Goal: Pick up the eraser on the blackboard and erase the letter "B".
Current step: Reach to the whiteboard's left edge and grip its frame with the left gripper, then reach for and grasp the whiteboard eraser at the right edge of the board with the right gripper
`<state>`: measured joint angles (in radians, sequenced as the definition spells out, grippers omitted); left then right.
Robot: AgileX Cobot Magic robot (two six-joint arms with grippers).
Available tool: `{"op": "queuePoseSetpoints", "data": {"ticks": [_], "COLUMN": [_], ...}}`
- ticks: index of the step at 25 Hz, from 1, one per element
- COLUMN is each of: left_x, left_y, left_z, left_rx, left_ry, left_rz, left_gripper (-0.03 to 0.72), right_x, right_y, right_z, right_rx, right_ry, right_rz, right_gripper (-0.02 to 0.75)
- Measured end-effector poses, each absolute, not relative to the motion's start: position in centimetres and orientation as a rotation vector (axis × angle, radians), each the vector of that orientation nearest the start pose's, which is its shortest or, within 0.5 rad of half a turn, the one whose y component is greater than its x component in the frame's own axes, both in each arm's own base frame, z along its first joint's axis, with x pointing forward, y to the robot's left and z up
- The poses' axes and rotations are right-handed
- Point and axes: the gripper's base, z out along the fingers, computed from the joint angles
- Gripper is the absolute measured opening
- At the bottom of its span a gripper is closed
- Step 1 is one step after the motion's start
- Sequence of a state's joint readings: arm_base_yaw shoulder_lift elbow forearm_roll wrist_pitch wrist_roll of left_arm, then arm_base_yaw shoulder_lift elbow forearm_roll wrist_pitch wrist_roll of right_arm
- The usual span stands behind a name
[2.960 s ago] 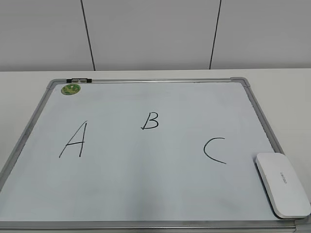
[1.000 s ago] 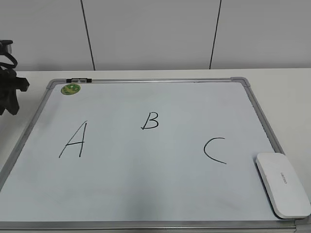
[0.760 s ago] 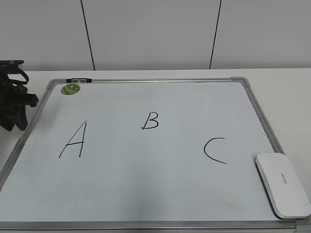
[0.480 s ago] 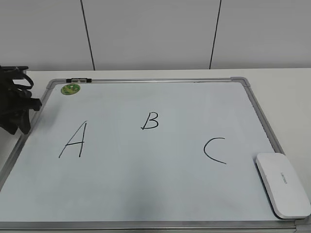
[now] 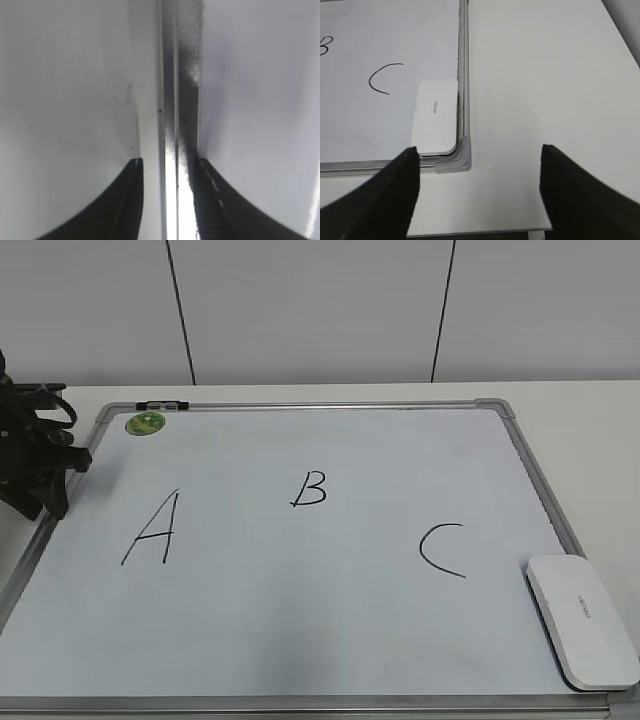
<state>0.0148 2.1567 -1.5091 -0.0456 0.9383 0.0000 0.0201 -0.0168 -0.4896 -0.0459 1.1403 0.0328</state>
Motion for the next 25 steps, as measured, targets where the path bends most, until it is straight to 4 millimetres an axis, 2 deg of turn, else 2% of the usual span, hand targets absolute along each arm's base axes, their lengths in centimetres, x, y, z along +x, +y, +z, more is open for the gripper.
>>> {"op": "queuePoseSetpoints", "data": {"ticks": [5,10,11,20,25], "left_x": [41.9,41.9,41.9,41.9,41.9], "left_y": [0.3,0.3,0.3,0.3,0.3], "left_z": [13.2,13.2,13.2,13.2,13.2], "left_rx": [-0.062,-0.062,-0.062,-0.062,-0.062], "left_ry": [3.069,3.072,3.070,3.072,3.072], "left_rz": [-0.057,-0.057,-0.057,-0.057,-0.057], "left_gripper": [0.212,0.046,0.034,0.024,0.025], "right_x": [-1.0,-1.0,-1.0,-0.8,1.6], "right_y": [-0.4,-0.4,-0.4,0.3,0.9], "right_z": [26.8,26.8,26.8,27.1,28.3], "right_rx": [0.018,0.018,0.018,0.010,0.011], "right_ry": [2.117,2.117,2.117,2.125,2.255], "right_rz": [-0.024,-0.024,-0.024,0.075,0.161], "right_gripper": [0.555,0.555,0.555,0.555,0.555]}}
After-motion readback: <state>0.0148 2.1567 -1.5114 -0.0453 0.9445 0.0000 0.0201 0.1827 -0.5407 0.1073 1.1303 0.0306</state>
